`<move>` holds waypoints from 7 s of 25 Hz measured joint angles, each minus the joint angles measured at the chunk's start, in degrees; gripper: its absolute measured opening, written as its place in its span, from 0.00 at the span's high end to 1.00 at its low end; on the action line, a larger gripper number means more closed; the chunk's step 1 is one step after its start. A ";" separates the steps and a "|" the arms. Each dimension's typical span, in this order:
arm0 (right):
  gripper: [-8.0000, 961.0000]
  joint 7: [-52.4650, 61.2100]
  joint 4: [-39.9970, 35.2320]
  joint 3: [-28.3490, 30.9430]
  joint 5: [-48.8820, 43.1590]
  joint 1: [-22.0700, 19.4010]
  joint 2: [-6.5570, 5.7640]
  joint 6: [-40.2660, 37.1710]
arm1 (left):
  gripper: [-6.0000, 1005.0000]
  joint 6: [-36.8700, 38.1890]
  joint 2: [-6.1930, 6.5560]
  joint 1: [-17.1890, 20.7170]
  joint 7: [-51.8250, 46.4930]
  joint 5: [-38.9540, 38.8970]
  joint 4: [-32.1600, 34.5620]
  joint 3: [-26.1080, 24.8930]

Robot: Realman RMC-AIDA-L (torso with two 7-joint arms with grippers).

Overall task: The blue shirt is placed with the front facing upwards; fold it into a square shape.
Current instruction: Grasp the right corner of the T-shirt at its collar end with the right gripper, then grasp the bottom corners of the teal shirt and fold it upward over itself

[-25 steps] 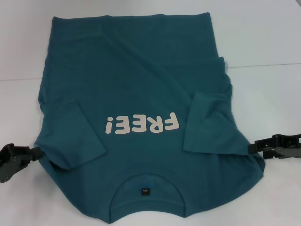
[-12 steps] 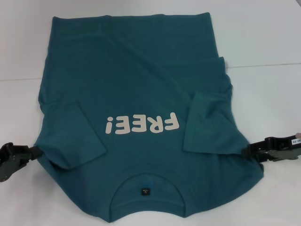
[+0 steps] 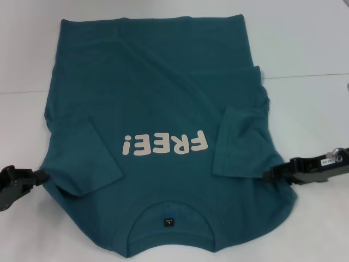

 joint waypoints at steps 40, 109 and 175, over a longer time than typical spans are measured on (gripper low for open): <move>0.48 2.02 -1.18 -0.97 -6.17 1.95 0.07 -1.37 | 0.95 0.26 -0.09 0.28 0.00 -0.76 -0.08 -1.43; 0.93 -0.41 -11.27 -0.33 -13.85 -1.42 0.16 -16.93 | 0.29 18.55 1.88 2.38 -2.09 14.85 8.90 -4.40; 0.91 -1.46 -11.25 0.32 -9.39 -0.94 0.13 -17.52 | 0.09 8.11 1.06 -0.79 -0.31 15.63 0.23 0.51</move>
